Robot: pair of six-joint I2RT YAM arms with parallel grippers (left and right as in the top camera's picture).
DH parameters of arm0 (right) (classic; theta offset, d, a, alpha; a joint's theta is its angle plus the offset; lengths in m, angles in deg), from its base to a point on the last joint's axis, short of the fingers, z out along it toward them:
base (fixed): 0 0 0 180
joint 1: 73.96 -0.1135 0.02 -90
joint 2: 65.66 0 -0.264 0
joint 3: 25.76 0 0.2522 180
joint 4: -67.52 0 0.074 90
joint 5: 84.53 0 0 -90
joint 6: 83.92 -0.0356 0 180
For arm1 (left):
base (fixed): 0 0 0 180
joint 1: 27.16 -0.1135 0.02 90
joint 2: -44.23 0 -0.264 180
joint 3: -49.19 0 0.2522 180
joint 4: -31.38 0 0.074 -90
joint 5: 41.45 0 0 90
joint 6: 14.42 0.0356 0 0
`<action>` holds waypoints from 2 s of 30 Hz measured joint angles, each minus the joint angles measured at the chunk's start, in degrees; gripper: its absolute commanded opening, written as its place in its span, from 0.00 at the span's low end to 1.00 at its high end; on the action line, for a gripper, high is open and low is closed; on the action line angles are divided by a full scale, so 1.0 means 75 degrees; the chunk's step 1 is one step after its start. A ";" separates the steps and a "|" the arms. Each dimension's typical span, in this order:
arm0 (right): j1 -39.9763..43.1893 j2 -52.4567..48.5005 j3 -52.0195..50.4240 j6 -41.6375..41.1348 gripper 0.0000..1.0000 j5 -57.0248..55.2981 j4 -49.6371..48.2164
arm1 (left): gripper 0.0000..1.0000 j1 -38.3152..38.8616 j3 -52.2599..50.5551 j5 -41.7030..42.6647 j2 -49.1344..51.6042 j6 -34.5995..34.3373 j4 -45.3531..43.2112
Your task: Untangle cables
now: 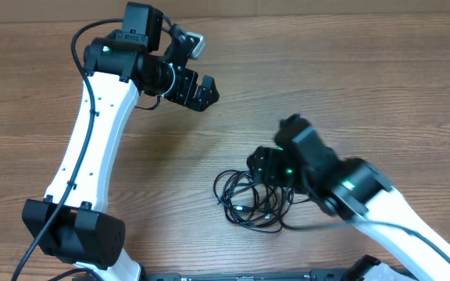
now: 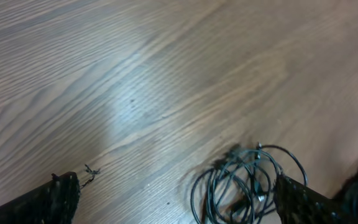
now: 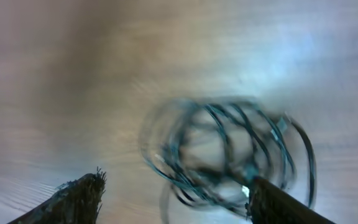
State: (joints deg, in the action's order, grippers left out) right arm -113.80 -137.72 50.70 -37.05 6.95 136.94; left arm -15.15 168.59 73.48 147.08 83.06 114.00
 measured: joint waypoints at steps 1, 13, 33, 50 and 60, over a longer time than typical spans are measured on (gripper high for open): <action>0.0000 -0.0256 0.0000 -0.0055 0.72 0.0038 0.0160 | 1.00 0.0000 0.0000 -0.0070 0.0003 -0.0082 -0.0023; -0.0210 -0.2955 0.0000 -0.0251 0.67 0.0831 0.0391 | 1.00 0.0000 0.0000 -0.0364 0.0000 -0.0391 -0.0102; -0.0251 -0.3401 -0.1046 -0.0251 0.58 0.0863 -0.1527 | 0.99 0.0000 0.0000 -0.0388 0.0000 -0.0393 -0.0102; -0.0251 -0.3416 -0.1390 -0.0236 0.04 0.0551 -0.1827 | 1.00 0.0000 0.0000 -0.0388 0.0003 -0.0393 -0.0099; -0.0242 -0.3165 -0.0697 -0.0198 0.04 0.0516 -0.1139 | 1.00 0.0000 0.0000 -0.0391 0.0000 -0.0393 -0.0105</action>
State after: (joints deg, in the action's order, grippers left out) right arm -115.61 -161.45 45.47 -38.54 10.82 128.39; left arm -15.15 168.59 70.55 147.08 80.11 113.21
